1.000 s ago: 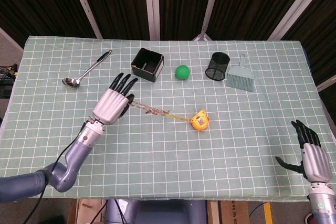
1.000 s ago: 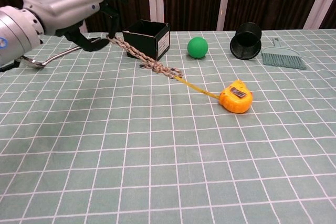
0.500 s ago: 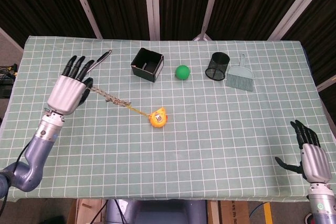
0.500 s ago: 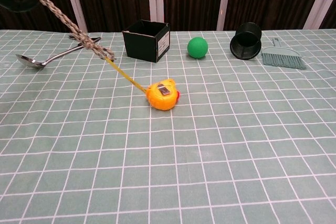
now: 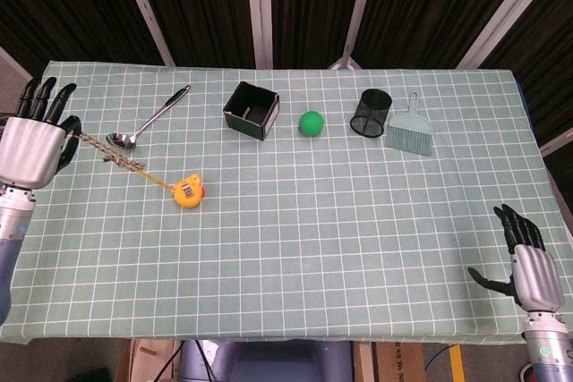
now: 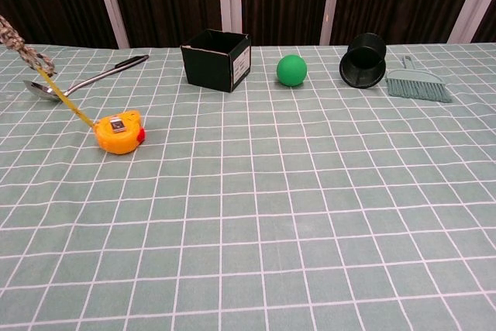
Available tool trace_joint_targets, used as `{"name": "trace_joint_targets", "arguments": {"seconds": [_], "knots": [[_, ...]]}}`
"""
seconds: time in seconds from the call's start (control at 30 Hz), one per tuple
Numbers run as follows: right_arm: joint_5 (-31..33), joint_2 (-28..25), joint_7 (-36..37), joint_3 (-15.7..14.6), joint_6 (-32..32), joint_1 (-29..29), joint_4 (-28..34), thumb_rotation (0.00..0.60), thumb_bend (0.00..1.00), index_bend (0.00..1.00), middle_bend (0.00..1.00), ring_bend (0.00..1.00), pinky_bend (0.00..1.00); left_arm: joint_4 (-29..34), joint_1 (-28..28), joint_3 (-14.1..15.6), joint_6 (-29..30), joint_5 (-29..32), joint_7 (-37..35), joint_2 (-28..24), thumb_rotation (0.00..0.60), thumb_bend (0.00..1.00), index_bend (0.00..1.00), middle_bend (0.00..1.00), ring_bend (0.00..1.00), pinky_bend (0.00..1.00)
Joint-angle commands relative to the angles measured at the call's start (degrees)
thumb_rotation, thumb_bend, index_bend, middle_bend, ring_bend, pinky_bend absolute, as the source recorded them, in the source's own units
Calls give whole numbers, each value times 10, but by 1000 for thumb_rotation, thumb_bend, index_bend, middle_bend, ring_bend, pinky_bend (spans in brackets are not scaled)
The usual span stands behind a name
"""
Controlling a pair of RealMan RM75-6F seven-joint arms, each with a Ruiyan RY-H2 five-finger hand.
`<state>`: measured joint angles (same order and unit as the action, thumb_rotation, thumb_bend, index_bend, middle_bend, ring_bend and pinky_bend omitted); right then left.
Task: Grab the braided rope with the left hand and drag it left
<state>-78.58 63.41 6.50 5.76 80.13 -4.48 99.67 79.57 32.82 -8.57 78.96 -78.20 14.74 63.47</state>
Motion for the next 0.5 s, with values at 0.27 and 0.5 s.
{"name": "trace_joint_targets", "arguments": {"seconds": [0.27, 0.5], "knots": [[-3, 1, -2, 0, 2, 0, 0, 600, 193, 0, 0, 0, 0, -11, -17, 1, 2, -5, -9, -4, 600, 526, 555, 98, 0, 0], [-5, 1, -2, -1, 2, 0, 0, 600, 193, 0, 0, 0, 0, -17, -34, -4, 14, -2, -15, -14, 600, 525, 542, 97, 0, 0]]}}
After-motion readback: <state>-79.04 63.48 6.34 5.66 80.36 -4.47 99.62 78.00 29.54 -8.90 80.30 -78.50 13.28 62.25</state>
